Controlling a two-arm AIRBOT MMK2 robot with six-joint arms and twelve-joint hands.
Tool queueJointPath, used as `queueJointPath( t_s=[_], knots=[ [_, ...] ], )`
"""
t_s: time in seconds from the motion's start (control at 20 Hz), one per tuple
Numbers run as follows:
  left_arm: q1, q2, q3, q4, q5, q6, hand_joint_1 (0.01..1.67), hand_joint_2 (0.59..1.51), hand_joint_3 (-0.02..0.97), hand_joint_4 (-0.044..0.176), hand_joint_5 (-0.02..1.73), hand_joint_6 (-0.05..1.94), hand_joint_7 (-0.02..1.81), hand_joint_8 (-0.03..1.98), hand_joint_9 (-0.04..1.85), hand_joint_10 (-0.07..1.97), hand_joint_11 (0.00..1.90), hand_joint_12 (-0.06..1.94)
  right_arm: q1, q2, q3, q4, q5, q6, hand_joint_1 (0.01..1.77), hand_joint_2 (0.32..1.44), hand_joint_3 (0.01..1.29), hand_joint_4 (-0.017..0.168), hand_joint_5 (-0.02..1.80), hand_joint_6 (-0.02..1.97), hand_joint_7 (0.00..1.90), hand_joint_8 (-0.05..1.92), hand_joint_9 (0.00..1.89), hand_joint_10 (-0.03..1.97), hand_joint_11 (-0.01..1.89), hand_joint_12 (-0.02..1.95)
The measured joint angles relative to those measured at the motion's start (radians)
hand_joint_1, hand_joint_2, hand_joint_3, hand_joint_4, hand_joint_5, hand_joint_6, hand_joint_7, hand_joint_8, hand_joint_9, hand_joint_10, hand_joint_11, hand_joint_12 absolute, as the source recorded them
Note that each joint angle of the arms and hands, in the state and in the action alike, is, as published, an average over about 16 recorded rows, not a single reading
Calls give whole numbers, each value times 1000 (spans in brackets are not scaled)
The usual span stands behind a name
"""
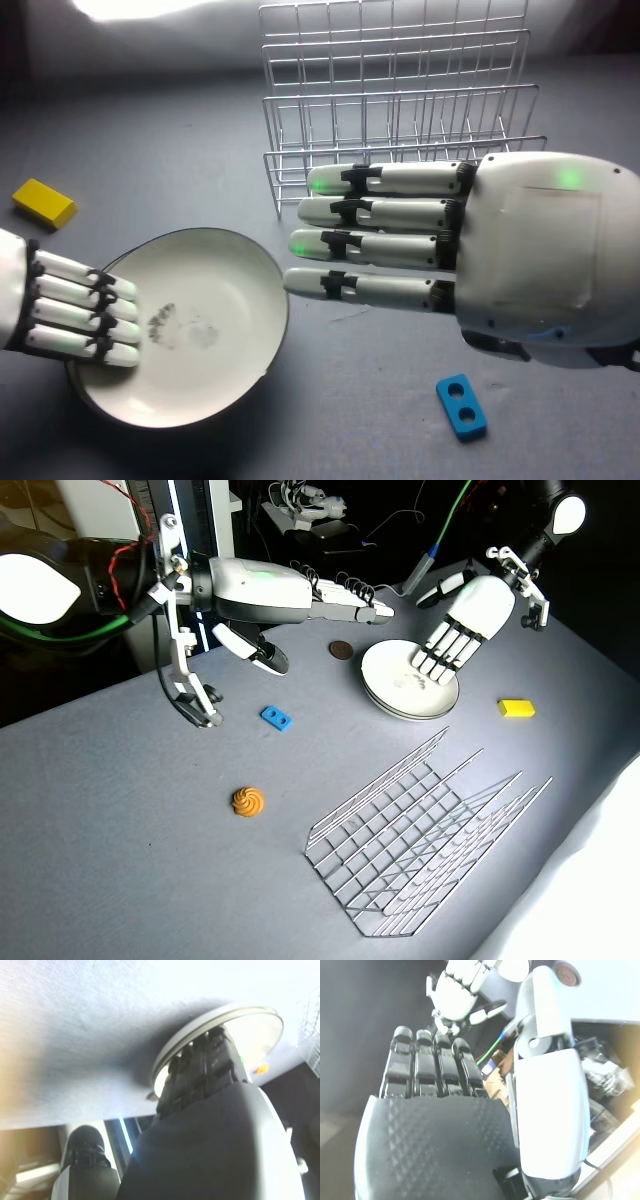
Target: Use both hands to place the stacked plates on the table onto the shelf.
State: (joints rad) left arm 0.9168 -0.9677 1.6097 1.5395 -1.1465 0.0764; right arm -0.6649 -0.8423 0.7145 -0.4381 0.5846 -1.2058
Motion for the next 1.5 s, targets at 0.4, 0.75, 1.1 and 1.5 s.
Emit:
queueJointPath(
  t_s=[0.4, 0.75, 1.1, 1.5],
  knots=[
    [-58, 0, -94, 34, 60, -45, 14, 1072, 22, -3, 10, -13, -3, -14, 17, 7, 14, 9, 0, -102, 39, 87, -53, -128, 1153, 1008, 13, 3, 20, 15, 12, 11, 22, 6, 21, -2],
    [-91, -1, -147, 52, 97, -74, 14, 1080, 17, -2, 16, -12, -2, -13, 20, 7, 14, 10, 0, -242, 145, 102, -79, -158, 1165, 1027, 13, 3, 20, 15, 12, 11, 21, 5, 22, -2],
    [-100, -1, -159, 56, 108, -85, 14, 1084, 16, -2, 23, -12, -2, -13, 21, 7, 14, 10, 1, -407, 300, 106, -105, -165, 1147, 1070, 13, 4, 49, 15, 34, 10, 38, 5, 22, 83],
    [-105, -2, -160, 59, 109, -93, 14, 1087, 16, -2, 18, -10, -2, -10, 21, 7, 14, 10, 7, -543, 425, 106, -104, -171, 1138, 1126, 13, 0, 308, 83, 324, 55, 346, 55, 134, 697]
  ],
)
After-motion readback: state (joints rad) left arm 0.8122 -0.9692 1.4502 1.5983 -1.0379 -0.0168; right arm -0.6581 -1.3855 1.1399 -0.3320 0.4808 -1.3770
